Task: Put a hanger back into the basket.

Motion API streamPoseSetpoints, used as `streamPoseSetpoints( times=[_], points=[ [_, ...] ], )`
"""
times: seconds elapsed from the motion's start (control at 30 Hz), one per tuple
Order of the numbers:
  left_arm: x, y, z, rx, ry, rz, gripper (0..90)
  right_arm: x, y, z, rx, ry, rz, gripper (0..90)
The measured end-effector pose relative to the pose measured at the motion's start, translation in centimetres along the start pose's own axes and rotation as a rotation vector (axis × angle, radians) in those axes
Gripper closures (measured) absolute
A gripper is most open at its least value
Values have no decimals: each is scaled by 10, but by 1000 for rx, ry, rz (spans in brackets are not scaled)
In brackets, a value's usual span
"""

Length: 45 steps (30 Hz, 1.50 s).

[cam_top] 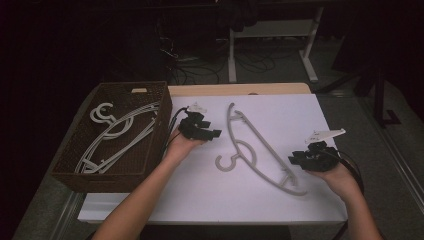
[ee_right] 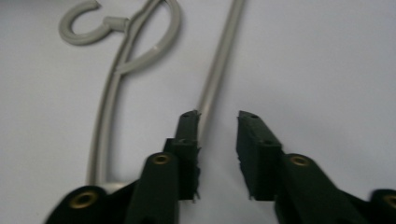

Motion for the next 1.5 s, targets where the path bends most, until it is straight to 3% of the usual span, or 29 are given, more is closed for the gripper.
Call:
streamPoseSetpoints(
  times=[0.17,0.27,0.4,0.57,0.73,1.17,1.5],
  points=[
    [-22,20,-22,20,-45,-46,202,-4,1,-14,45,1,0,887],
    [-30,29,-33,25,-63,-69,138,-4,-4,-23,83,1,12,889],
    [-33,38,-39,12,-54,-81,63,-4,-11,-29,129,13,22,889],
    [-35,39,-40,5,-64,-75,34,3,-18,-33,178,32,49,889],
    [-35,40,-38,-5,-66,-67,34,12,-21,-32,181,43,89,889],
    [-32,39,-39,-4,-64,-54,37,69,-41,-17,190,143,285,889],
    [-30,37,-40,4,-64,-43,42,108,-52,-3,166,201,386,889]
  ],
)
Point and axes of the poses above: each handheld gripper's, and its own axes: y roughly backward along the jaws, z roughly out of its top, x roughly to its left, the point moved 8 cm from there along -y, roughly forward along the jaws, and after that the axes turned 4 degrees about -x, right-handed, at the moved point
